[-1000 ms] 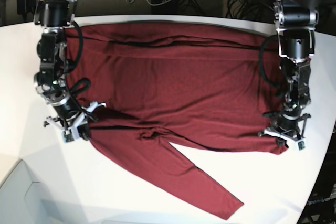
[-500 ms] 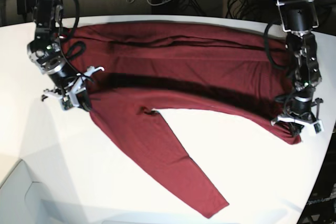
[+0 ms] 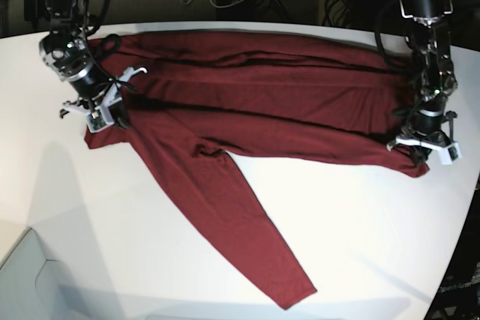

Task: Layout the t-shirt on the table in an organized manner, then fold the t-shirt properly
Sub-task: 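Lift the grasped hem-side edge with both grippers, then fold the lifted edge over onto the collar fold with both grippers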

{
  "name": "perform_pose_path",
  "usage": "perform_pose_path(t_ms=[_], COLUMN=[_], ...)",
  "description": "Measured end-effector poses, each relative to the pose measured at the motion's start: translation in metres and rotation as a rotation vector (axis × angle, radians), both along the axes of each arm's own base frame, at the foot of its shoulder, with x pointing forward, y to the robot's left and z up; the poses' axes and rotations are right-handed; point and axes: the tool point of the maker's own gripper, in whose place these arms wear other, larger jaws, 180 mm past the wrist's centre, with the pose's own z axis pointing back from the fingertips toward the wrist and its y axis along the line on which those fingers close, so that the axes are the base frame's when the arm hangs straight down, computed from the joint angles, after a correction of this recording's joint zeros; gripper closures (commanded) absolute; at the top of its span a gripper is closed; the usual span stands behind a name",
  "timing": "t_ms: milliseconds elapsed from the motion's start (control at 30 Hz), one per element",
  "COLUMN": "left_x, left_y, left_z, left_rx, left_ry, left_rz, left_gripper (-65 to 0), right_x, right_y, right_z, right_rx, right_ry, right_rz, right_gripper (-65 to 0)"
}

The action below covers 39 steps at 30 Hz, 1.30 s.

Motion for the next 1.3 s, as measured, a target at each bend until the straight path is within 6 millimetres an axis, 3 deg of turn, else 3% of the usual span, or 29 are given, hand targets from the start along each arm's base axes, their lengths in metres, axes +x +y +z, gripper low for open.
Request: perform_pose_path(t_ms=[100, 233, 333, 500, 600, 700, 867, 1133, 1300], left_x=[-0.004, -0.002, -0.001, -0.004, -0.004, -0.005, -0.005, -0.01, -0.013], left_y=[0.01, 0.003, 0.001, 0.003, 0.003, 0.009, 0.013, 0.011, 0.015], left_z=[0.002, 0.014, 0.017, 0.013, 0.012, 0.015, 0.017, 0.016, 0.029], left_rx=[0.002, 0.0, 0.001, 0.003, 0.003, 0.018, 0.024, 0.03, 0.039], left_ry=[-0.005, -0.036, -0.046, -0.033, -0.03, -0.029, -0.031, -0.025, -0.057], left_rz=[0.018, 0.001, -0.005, -0.004, -0.003, -0.004, 0.0, -0.007, 0.001], left_gripper=[-0.1, -0.1, -0.1, -0.1, -0.1, -0.1, -0.1, -0.1, -0.1], right_x=[-0.006, -0.012, -0.018, -0.041, -0.04, -0.044, -0.055, -0.048, -0.047], right_y=[-0.005, -0.002, 0.007, 0.039, 0.043, 0.041, 0.035, 0.029, 0.029], right_z=[0.003, 0.014, 0.028, 0.029, 0.029, 0.023, -0.013, -0.019, -0.018], right_rx=[-0.022, -0.045, -0.044, 0.003, 0.026, 0.033, 0.045, 0.05, 0.049], right_ry=[-0.001, -0.022, -0.057, -0.029, -0.033, -0.015, 0.089, 0.096, 0.093], right_rz=[0.012, 0.03, 0.053, 0.146, 0.13, 0.124, 0.098, 0.088, 0.088], right_gripper=[0.0, 0.0, 0.0, 0.0, 0.0, 0.0, 0.0, 0.0, 0.0])
